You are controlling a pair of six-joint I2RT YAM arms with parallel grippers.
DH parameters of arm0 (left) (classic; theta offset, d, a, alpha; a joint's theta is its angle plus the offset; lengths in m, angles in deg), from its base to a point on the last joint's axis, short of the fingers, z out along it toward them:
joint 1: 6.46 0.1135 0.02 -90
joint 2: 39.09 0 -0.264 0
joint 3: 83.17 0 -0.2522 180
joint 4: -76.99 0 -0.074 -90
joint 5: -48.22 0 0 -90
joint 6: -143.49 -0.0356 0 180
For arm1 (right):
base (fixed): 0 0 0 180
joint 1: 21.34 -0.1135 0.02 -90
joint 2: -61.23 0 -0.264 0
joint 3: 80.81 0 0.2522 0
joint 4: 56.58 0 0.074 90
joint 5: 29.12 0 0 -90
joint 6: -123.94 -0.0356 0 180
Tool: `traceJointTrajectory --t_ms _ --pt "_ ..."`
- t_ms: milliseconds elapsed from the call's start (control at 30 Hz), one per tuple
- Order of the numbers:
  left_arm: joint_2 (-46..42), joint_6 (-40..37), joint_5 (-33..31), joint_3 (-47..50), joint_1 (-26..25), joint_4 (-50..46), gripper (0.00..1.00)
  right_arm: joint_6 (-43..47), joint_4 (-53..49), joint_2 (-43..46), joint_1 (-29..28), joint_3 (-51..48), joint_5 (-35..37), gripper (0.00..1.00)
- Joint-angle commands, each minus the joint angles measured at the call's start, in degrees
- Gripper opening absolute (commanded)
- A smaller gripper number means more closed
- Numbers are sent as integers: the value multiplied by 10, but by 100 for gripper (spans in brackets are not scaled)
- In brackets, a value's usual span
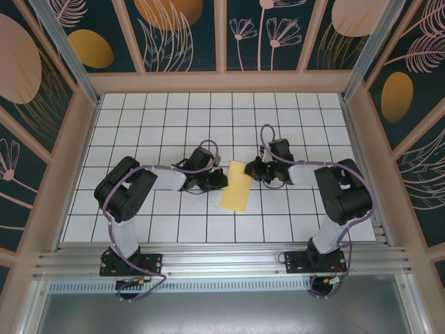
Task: Fold a paper plane with a square sheet of paper (pick it up from the middle)
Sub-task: Fold the square sheet of paper in half at the center of the table.
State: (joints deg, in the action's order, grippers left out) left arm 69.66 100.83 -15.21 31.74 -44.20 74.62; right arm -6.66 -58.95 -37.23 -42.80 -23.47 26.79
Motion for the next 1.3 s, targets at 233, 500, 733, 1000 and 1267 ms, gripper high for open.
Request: traceJointTrajectory --t_ms 233,500,733,1000,1267 --pt "25 -11 -28 21 -7 -72 0 18 0 -47 21 -5 4 0" --pt "25 -13 -27 20 -8 -74 0 24 -26 -19 25 20 -8 0" --pt "25 -14 -27 20 -7 -75 0 28 -24 -32 38 38 -29 0" --pt "25 -15 -24 19 -7 -76 0 26 -20 -84 38 33 -4 0" --pt "18 -15 -28 24 -6 -79 0 13 -34 -42 39 46 -14 0"
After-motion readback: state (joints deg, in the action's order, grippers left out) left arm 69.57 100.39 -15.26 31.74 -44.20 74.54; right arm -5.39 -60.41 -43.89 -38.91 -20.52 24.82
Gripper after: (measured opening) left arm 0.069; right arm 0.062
